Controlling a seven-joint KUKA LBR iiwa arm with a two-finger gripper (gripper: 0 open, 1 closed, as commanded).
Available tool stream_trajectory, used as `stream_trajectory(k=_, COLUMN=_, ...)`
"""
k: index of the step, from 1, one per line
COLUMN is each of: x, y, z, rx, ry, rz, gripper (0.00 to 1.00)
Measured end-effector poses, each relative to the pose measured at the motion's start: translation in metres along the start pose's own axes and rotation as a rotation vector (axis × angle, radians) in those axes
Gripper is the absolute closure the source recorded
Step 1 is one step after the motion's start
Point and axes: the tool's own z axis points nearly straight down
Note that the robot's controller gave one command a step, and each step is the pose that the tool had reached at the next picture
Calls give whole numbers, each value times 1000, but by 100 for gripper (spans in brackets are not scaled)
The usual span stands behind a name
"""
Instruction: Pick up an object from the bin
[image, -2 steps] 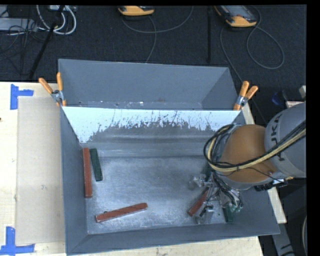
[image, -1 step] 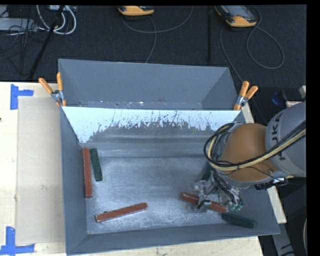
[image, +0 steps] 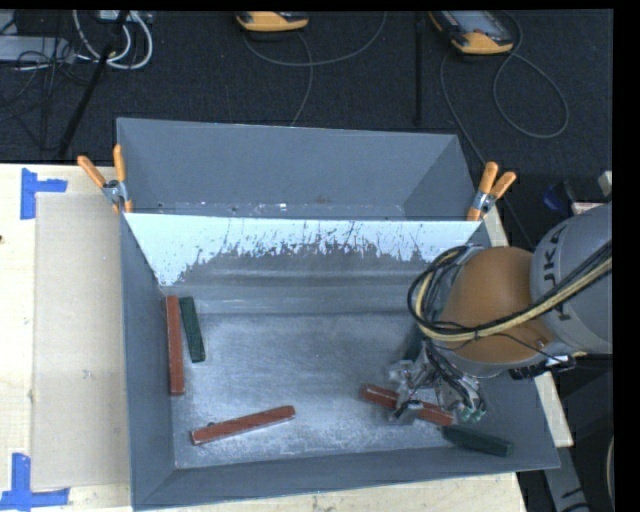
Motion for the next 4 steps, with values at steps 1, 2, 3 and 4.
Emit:
stream_trajectory(k=1, x=0, y=0, z=0, rx=0, ry=0, rz=-1, gripper=100)
stream_trajectory(k=2, x=0, y=0, z=0, rx=0, ry=0, rz=-1, gripper=100)
stream_trajectory(k=3, x=0, y=0, z=0, rx=0, ry=0, rz=-1, gripper=100)
stream_trajectory(k=4, x=0, y=0, z=0, rx=0, ry=0, rz=-2, gripper=100)
